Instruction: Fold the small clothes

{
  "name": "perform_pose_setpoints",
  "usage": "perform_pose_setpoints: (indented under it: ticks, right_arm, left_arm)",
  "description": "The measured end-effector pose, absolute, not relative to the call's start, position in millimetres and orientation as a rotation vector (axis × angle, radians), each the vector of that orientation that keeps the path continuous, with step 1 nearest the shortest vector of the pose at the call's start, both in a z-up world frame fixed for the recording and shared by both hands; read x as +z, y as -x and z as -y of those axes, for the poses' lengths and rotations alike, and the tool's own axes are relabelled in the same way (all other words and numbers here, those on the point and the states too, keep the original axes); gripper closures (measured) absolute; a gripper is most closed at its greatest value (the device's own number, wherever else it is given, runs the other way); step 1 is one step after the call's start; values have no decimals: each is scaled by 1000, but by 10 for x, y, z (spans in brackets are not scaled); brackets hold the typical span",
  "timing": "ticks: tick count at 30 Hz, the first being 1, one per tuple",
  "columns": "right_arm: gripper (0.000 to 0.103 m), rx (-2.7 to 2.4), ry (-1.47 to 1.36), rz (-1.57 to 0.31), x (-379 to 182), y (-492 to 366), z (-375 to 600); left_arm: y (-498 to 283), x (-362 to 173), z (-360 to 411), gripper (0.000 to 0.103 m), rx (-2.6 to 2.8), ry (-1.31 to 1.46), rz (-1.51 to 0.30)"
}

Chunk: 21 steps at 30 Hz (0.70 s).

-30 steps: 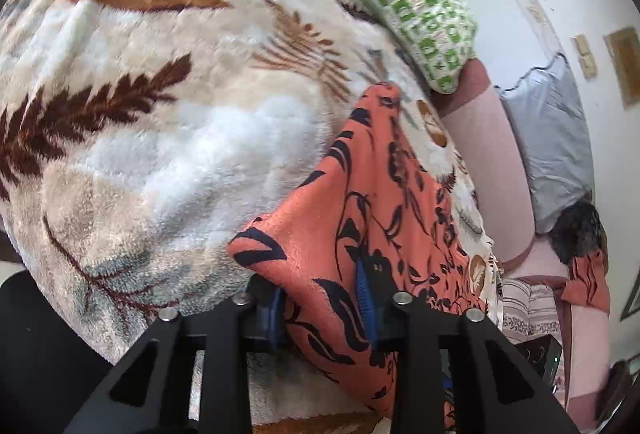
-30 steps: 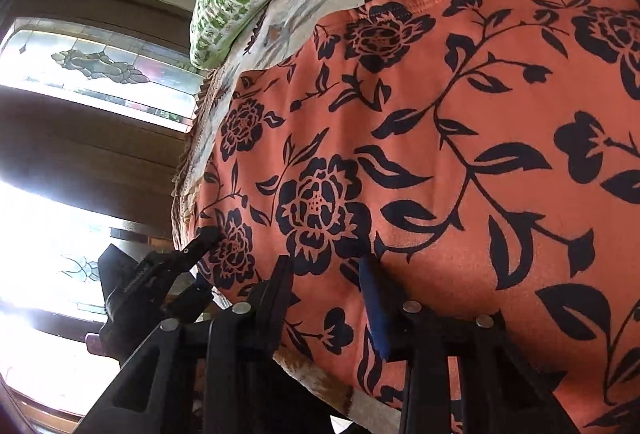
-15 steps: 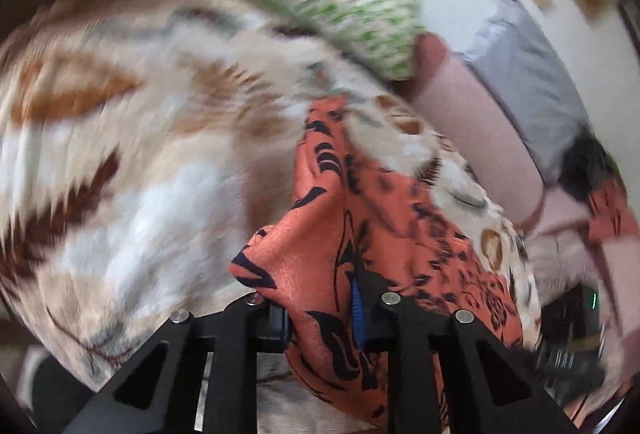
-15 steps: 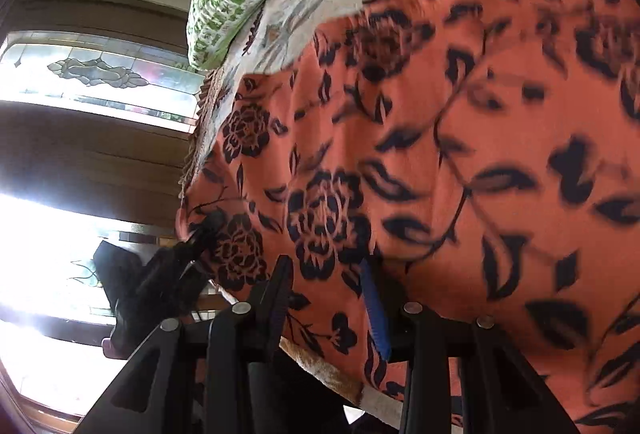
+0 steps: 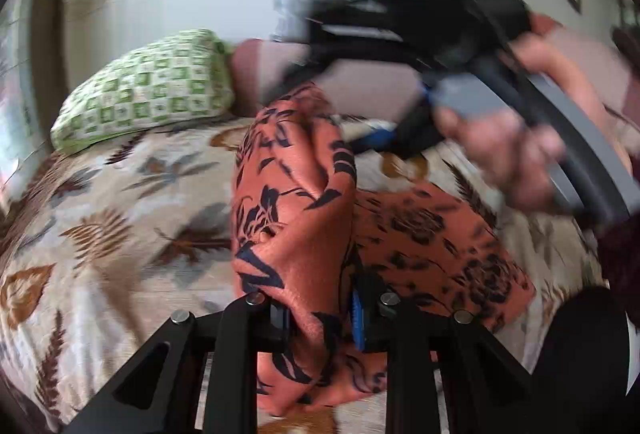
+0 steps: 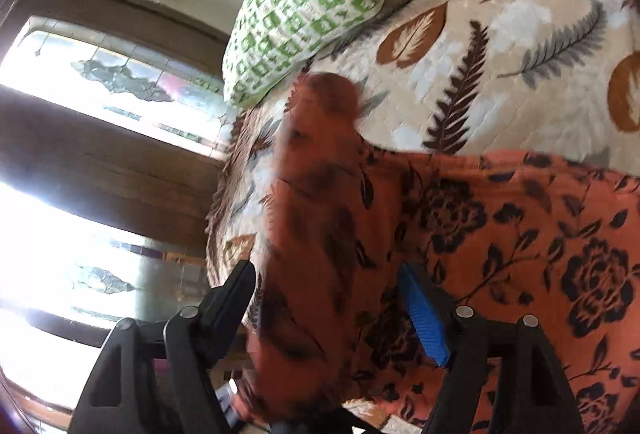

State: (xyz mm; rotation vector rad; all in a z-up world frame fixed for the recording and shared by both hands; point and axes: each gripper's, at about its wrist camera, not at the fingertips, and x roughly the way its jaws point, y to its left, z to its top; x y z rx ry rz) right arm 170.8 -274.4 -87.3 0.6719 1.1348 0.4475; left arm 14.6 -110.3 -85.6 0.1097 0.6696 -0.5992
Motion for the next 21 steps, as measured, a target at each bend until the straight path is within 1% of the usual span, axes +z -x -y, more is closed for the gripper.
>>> perform_pose_setpoints:
  ticks: [4, 5, 6, 7, 8, 10, 15, 21]
  right_arm:
    - [26, 321, -624, -1214, -1039, -1745, 2919]
    - [27, 300, -613, -1210, -1090, -1728, 2983]
    - [43, 281, -597, -1198, -1114, -1714, 3036]
    - [75, 247, -545, -1189, -1150, -1685, 3110]
    - [81, 228, -524, -1184, -1176, -1664, 3176]
    - [84, 211, -537, -1155, -1225, -1596, 3364]
    - [85, 183, -487, -1088, -1173, -1534, 3780]
    - [85, 170, -459, -1026, -1264, -1489, 4318]
  left_arm:
    - [-72, -957, 1368, 81, -662, -185, -691]
    - [-64, -983, 1429, 81, -673, -201, -700]
    - [-74, -1007, 1484, 81, -685, -211, -711]
    - [-90, -1023, 1541, 81, -692, -220, -720]
    - [-120, -1036, 1608, 81, -713, -224, -735]
    - [-125, -1037, 1714, 81, -749, -219, -750]
    - [-34, -972, 2253, 81, -864, -261, -761]
    - [-35, -1110, 2913, 81, -935, -273, -825]
